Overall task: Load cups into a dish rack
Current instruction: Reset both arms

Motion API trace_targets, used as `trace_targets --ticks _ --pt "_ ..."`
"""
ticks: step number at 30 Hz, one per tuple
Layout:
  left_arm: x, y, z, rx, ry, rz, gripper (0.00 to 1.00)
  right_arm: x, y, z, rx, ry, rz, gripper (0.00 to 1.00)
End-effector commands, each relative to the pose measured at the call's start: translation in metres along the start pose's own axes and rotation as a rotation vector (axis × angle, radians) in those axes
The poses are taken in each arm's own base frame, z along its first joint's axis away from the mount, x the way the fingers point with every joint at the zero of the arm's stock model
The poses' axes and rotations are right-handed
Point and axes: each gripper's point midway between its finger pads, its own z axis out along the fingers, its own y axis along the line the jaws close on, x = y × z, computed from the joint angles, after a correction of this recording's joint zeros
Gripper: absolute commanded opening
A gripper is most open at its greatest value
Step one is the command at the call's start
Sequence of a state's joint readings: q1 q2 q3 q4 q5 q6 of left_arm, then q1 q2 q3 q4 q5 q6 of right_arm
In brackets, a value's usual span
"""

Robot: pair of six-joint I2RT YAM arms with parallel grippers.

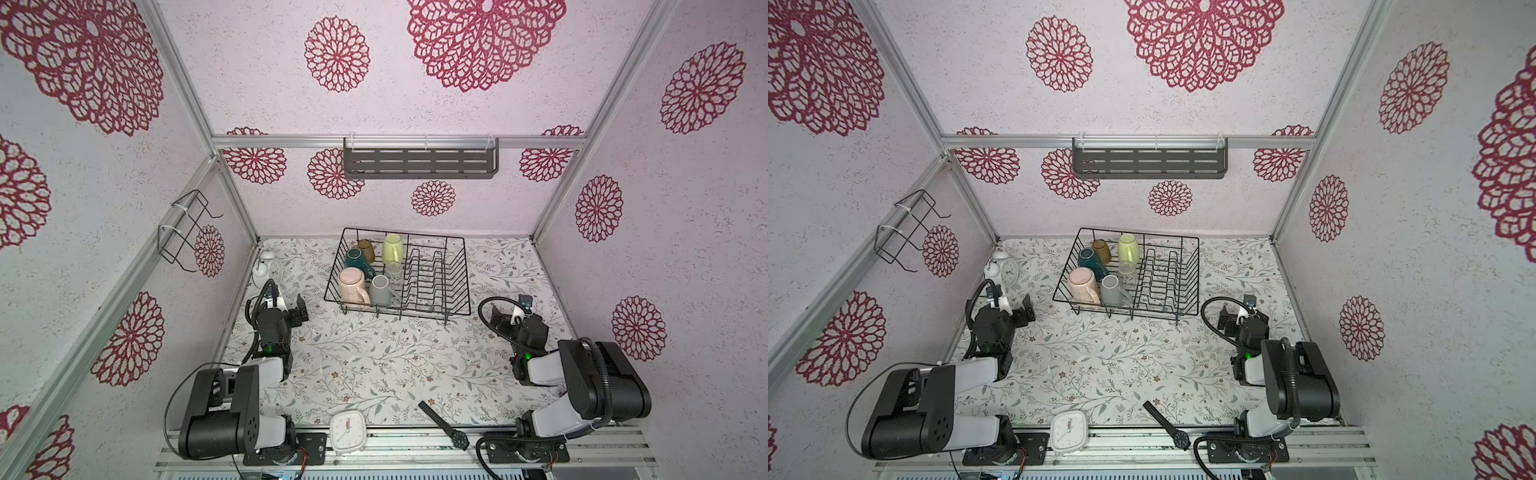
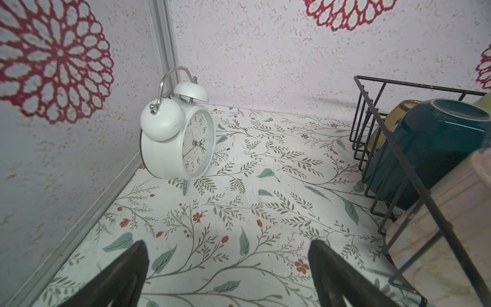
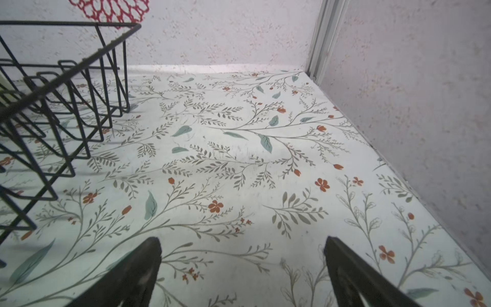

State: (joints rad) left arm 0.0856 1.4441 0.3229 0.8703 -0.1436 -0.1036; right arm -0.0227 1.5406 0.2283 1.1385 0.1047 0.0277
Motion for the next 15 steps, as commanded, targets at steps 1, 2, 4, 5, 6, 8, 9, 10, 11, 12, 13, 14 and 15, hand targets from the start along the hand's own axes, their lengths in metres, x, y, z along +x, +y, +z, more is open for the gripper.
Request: trace_targets --ticks 1,2,4,5,6,8,9,10,11,12,13,14,15 --pt "-0.011 0.000 0.010 0.002 -0.099 0.014 0.97 -0.028 -0.003 0.000 0.026 -0.101 0.031 0.99" --pt "-0.013 -0.001 0.009 0.009 -0.106 0.016 0.97 -0.027 -0.003 0.000 0.030 -0.095 0.028 0.99" --pt "-0.009 -0.001 0.011 0.005 -0.060 0.011 0.97 -0.028 -0.003 0.001 0.037 -0.098 0.023 0.99" --pt "-0.008 -0.001 0.014 0.003 -0.048 0.022 0.97 -0.028 -0.002 0.002 0.037 -0.095 0.020 0.99" --pt "-0.008 -0.002 0.018 0.006 -0.042 0.023 0.97 -0.028 -0.002 0.002 0.040 -0.091 0.015 0.99" --pt "-0.007 -0.002 0.021 0.007 -0.017 0.028 0.97 -0.027 -0.001 0.002 0.042 -0.090 0.012 0.99" --pt "-0.006 -0.002 0.021 0.008 -0.010 0.029 0.97 -0.027 -0.001 0.002 0.042 -0.089 0.012 0.99" --pt "-0.006 -0.002 0.021 0.008 -0.008 0.029 0.97 -0.027 -0.001 0.002 0.044 -0.090 0.012 0.99" --pt "-0.006 -0.001 0.021 0.007 -0.014 0.026 0.97 -0.027 -0.002 0.002 0.045 -0.089 0.013 0.99" --pt "-0.007 -0.001 0.021 0.003 -0.027 0.022 0.97 -0.027 -0.001 0.002 0.043 -0.089 0.012 0.99" --pt "-0.008 0.001 0.022 -0.008 -0.024 0.018 0.97 -0.027 -0.001 0.002 0.044 -0.089 0.012 0.99" --pt "-0.007 0.005 0.023 -0.030 -0.010 0.012 0.97 -0.027 -0.001 0.002 0.044 -0.089 0.012 0.99" --pt "-0.007 0.008 0.024 -0.053 -0.005 0.002 0.97 -0.027 -0.001 0.002 0.044 -0.089 0.012 0.99"
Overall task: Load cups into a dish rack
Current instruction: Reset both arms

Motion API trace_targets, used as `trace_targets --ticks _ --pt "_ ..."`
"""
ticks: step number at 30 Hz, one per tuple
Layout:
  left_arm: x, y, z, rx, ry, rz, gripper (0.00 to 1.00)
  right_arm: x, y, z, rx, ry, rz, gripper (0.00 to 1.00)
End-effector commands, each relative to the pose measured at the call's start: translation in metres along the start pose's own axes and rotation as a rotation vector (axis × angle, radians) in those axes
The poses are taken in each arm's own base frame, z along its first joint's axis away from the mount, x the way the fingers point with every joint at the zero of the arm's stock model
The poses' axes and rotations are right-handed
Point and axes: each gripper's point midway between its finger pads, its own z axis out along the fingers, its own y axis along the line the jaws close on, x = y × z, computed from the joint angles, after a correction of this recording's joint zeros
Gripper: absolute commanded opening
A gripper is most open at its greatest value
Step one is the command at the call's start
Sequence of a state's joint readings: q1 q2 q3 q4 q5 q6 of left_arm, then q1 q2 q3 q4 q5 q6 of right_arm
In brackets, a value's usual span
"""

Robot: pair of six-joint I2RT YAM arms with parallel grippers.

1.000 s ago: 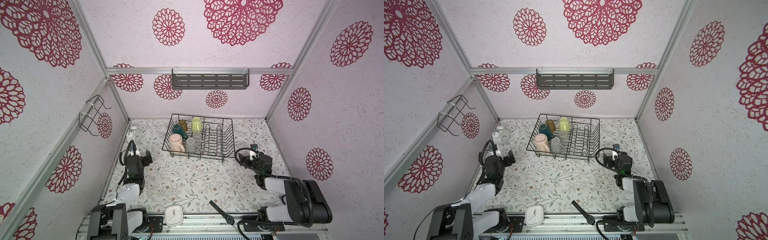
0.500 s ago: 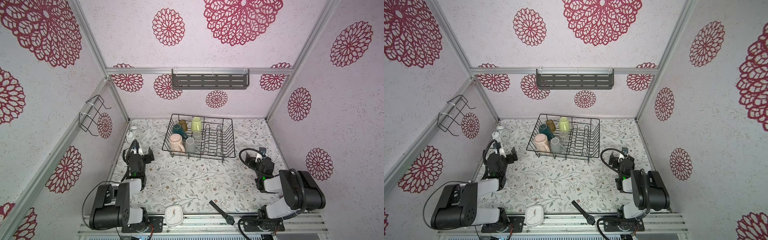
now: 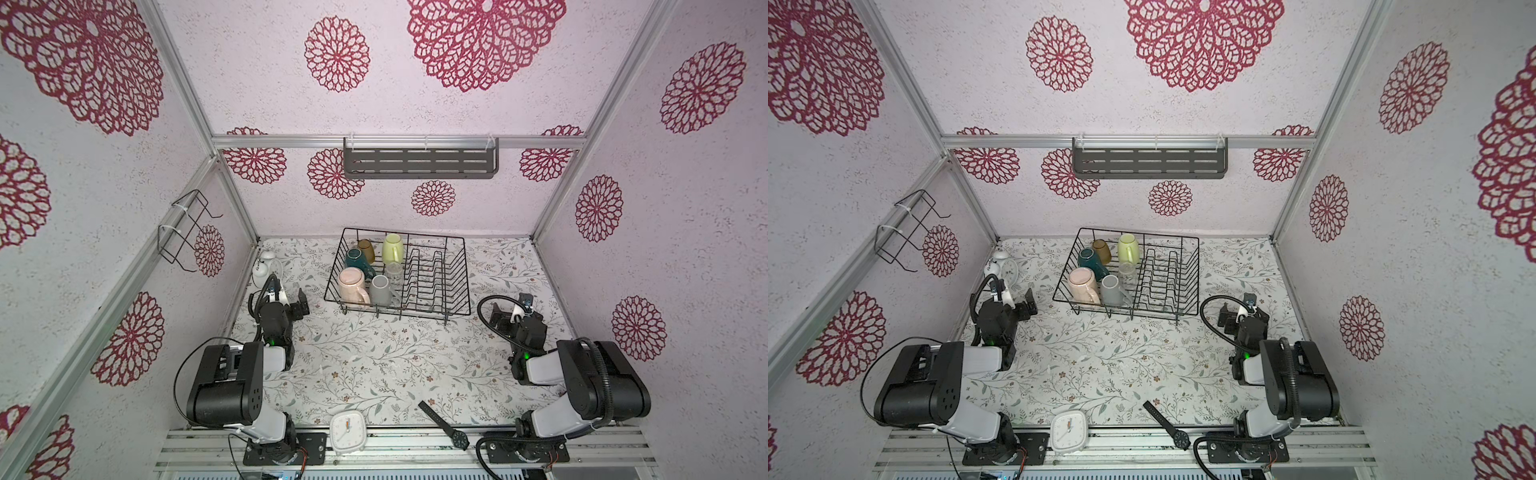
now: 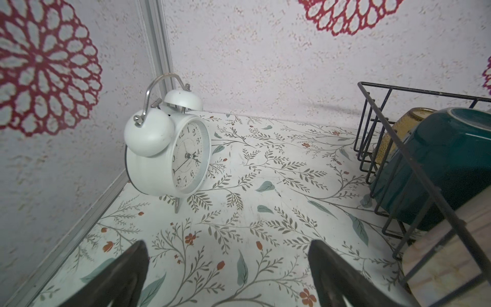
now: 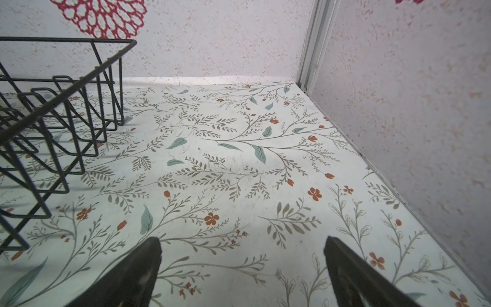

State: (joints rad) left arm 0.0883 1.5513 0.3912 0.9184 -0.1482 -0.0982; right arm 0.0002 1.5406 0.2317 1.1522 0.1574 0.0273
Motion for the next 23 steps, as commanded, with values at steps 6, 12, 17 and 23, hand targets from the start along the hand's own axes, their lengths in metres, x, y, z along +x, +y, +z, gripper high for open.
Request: trace_targets --ticks 6,12,17,23 --pt "-0.0036 0.0101 0.0042 -0.049 0.005 -0.006 0.97 -0.0224 -0.0011 0.0027 0.017 -0.070 0.016 0.99" --pt "-0.0035 0.0104 0.0042 -0.049 0.005 -0.007 0.97 -0.0224 -0.0001 0.0033 0.027 -0.068 0.005 0.99" --pt "-0.0034 0.0103 0.0042 -0.049 0.006 -0.006 0.97 -0.0221 0.0001 0.0034 0.027 -0.066 0.005 0.99" --pt "-0.0037 0.0105 0.0043 -0.049 0.005 -0.006 0.97 -0.0221 0.0000 0.0025 0.027 -0.069 0.005 0.99"
